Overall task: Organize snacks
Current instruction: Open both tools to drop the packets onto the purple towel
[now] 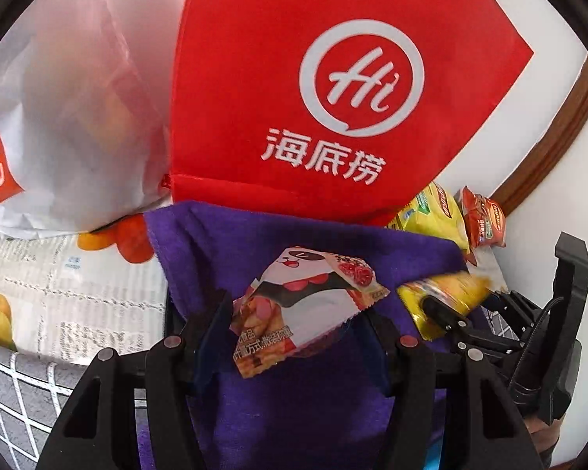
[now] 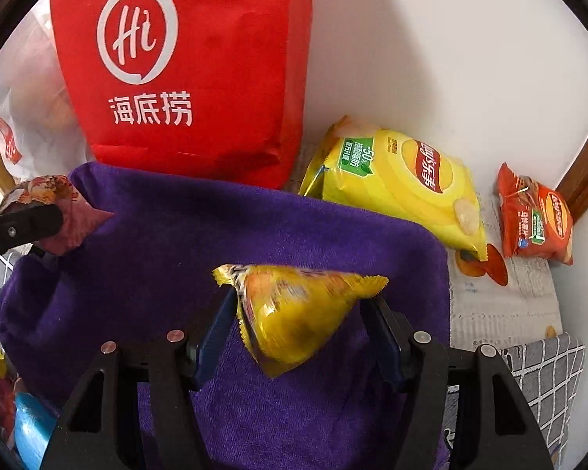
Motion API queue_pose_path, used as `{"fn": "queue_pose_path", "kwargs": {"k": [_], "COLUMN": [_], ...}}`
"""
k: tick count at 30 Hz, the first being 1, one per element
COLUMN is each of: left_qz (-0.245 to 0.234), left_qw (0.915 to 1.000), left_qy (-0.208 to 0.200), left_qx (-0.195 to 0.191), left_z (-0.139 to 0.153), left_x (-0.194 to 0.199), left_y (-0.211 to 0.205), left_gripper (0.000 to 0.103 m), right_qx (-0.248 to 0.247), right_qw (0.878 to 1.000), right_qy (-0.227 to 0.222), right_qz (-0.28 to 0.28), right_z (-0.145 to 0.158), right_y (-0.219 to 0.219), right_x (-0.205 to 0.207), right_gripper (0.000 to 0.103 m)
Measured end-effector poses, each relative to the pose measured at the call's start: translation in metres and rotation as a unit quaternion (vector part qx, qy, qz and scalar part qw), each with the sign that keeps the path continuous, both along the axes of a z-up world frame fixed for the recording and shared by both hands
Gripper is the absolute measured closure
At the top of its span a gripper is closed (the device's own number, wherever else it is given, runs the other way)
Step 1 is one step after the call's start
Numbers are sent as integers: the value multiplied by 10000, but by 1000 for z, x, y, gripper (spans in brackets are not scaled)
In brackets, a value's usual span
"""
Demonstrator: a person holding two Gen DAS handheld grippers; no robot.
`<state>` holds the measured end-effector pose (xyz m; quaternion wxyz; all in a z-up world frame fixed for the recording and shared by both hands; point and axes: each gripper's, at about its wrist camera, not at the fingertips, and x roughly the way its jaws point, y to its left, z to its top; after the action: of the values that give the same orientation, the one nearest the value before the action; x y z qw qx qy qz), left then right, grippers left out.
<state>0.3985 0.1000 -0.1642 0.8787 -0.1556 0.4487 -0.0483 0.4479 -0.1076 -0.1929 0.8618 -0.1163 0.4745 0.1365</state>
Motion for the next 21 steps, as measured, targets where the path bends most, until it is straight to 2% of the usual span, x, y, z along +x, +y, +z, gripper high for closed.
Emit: {"fn": "queue_pose_path", "kwargs": {"k": [3,6,13,18,21], "left_qz": [7,-8,-43,-21,-12], "left_qw": [10000,10000,10000,9999,9999], "left_qy": [59,85,49,96,144], "left_qx": [-52,34,-25,-63,-42], "left_z": [-2,-2,1,2,3], "left_x": [2,2,2,1,1], "left_y": [-1,-5,-5,-2,-1], "left_gripper": [44,44,44,44,44], "right_qx": [5,29,123,260,161], "right_qw": [10000,10000,9998,9995,9996], "right_qy": [10,28,-132,-164,-217], "right_qz": [16,10,57,121,55], "right_z": [4,8,25,34,36], "right_y": [1,1,2,4,6], "right_x": [-2,-3,-8,-14,-15], "right_gripper": [38,34,25,21,20]}}
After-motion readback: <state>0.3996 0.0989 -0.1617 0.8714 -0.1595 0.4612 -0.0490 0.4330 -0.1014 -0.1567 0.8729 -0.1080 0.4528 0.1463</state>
